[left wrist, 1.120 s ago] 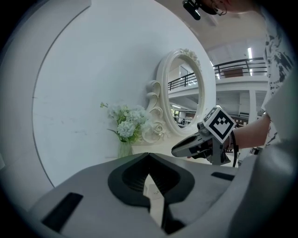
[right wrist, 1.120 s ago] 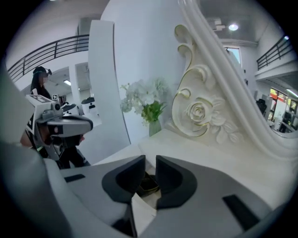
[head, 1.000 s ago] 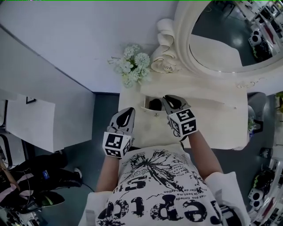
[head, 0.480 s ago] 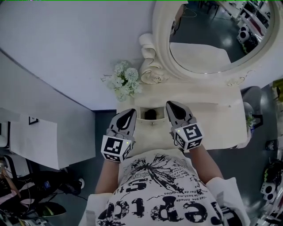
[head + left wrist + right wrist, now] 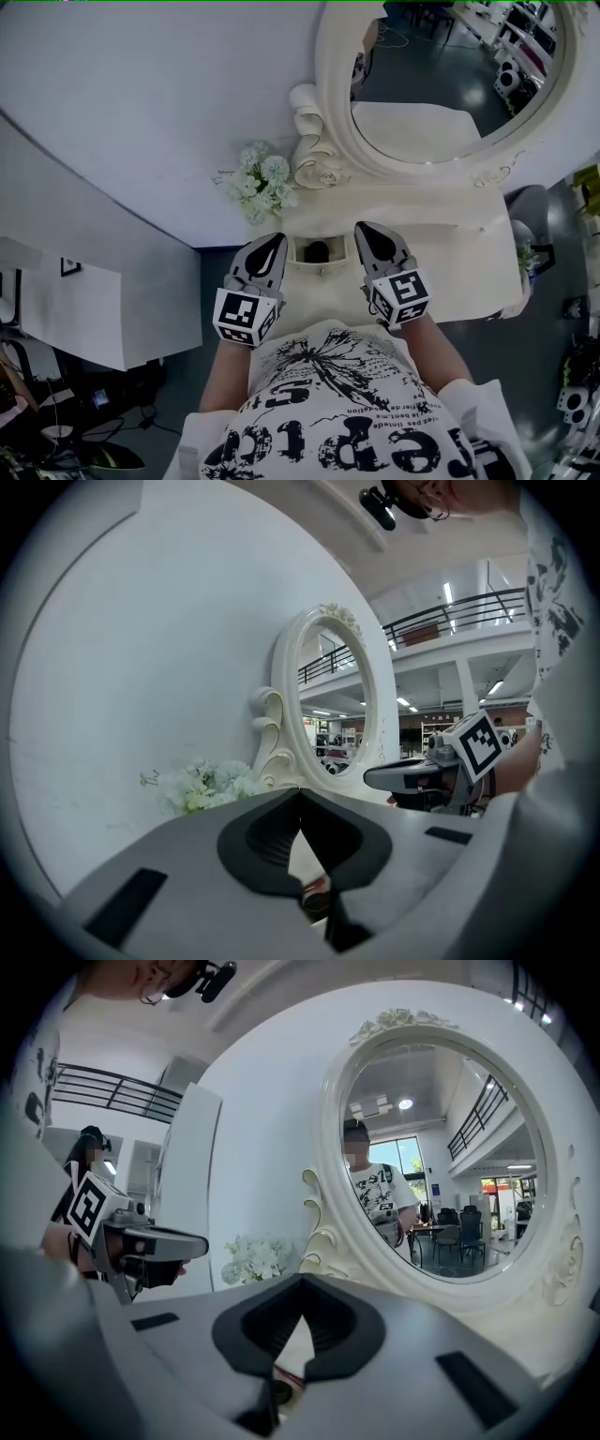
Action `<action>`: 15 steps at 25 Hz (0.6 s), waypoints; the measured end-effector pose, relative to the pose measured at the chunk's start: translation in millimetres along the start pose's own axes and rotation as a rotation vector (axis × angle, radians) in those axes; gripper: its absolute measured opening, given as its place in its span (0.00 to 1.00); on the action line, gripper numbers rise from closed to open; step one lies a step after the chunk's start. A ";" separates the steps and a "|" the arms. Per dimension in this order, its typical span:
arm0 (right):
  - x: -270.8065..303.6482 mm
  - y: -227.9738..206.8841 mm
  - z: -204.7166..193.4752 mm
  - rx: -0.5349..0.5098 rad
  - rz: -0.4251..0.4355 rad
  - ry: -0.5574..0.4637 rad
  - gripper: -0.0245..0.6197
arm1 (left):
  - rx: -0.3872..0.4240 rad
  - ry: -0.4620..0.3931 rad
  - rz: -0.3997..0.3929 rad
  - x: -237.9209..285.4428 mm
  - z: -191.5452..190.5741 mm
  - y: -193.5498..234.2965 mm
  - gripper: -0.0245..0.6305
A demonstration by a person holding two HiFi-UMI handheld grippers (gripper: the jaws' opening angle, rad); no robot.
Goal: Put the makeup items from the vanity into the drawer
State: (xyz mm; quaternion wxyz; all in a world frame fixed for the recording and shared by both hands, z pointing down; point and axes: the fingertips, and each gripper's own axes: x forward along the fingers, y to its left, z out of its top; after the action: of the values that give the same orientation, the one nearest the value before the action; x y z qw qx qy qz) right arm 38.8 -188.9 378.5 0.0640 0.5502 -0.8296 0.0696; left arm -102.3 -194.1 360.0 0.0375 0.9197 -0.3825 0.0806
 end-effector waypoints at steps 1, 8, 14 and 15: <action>0.3 -0.5 0.4 -0.002 -0.001 -0.001 0.06 | 0.001 -0.005 0.003 -0.4 1.1 0.8 0.07; 2.7 2.9 5.3 -0.039 -0.008 -0.013 0.06 | -0.016 -0.012 0.036 -4.1 0.2 9.6 0.07; 1.7 7.4 9.7 -0.056 -0.010 -0.028 0.06 | -0.020 -0.016 0.047 -8.3 0.4 11.7 0.07; 1.5 8.4 9.7 -0.057 -0.008 -0.027 0.06 | -0.021 -0.015 0.047 -8.8 0.0 11.4 0.07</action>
State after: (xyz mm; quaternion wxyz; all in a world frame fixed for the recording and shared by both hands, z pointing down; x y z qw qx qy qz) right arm 30.2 -188.8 368.8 0.0685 0.5524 -0.8299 0.0381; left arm -116.4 -196.0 358.5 0.0422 0.9106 -0.4050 0.0707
